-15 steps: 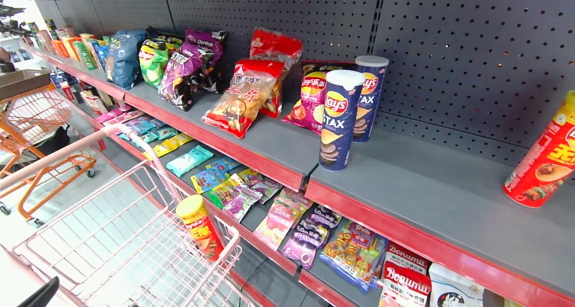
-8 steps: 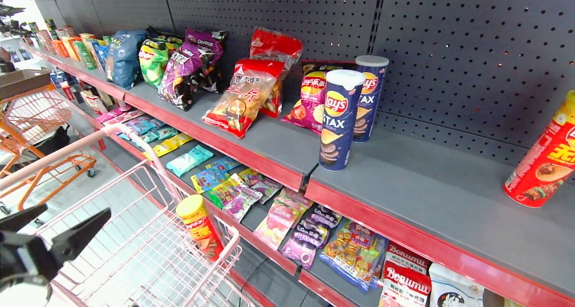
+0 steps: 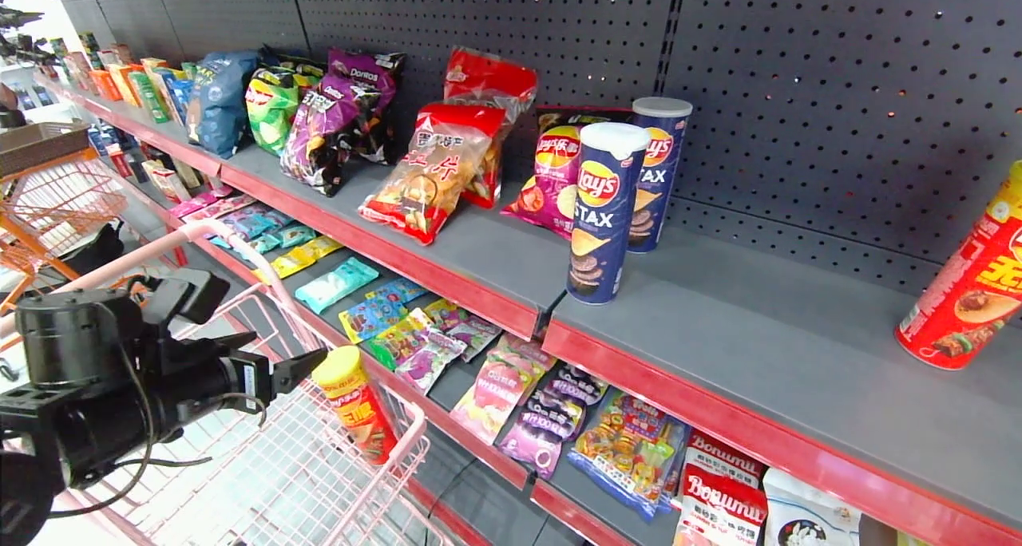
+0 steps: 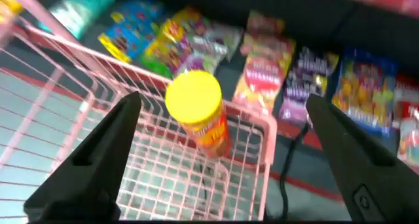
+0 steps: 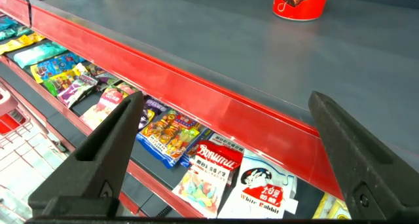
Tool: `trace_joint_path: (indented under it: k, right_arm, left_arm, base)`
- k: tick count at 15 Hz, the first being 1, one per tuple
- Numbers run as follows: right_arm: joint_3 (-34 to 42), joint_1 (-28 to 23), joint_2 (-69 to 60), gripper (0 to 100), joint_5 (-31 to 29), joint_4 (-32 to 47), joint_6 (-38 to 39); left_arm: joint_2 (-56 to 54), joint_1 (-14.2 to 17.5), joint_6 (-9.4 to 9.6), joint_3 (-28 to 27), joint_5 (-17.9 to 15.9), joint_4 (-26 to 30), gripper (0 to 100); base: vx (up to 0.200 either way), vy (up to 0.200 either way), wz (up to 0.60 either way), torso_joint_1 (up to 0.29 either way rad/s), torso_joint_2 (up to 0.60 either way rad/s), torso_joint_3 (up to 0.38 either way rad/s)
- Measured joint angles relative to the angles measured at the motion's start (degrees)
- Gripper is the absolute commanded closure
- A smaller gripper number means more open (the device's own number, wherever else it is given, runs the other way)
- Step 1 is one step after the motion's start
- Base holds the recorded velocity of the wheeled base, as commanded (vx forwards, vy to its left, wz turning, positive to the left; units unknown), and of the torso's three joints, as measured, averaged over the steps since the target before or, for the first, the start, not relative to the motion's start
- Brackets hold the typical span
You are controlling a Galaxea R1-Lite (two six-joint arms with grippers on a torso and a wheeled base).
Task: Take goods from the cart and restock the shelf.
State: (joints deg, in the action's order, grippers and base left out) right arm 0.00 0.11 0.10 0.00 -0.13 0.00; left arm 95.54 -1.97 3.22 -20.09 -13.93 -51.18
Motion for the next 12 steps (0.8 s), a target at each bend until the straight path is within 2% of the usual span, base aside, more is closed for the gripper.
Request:
trace_joint_path:
  k: [3,12]
  right_arm:
    - [0.00,-0.01,0.00,0,0.00,-0.02,0.00]
    - [0.00,-0.01,0.00,0,0.00,-0.02,0.10]
  left_arm:
    - [7.30,0.20,0.41,-0.30,-2.21,-4.28,0]
    - [23.04,1.51,0.17,0.52,-3.04,-17.54,0]
  base:
    - [0.000,0.000,0.00,0.000,0.00,0.000]
    - [0.000,0.000,0.00,0.000,0.00,0.000]
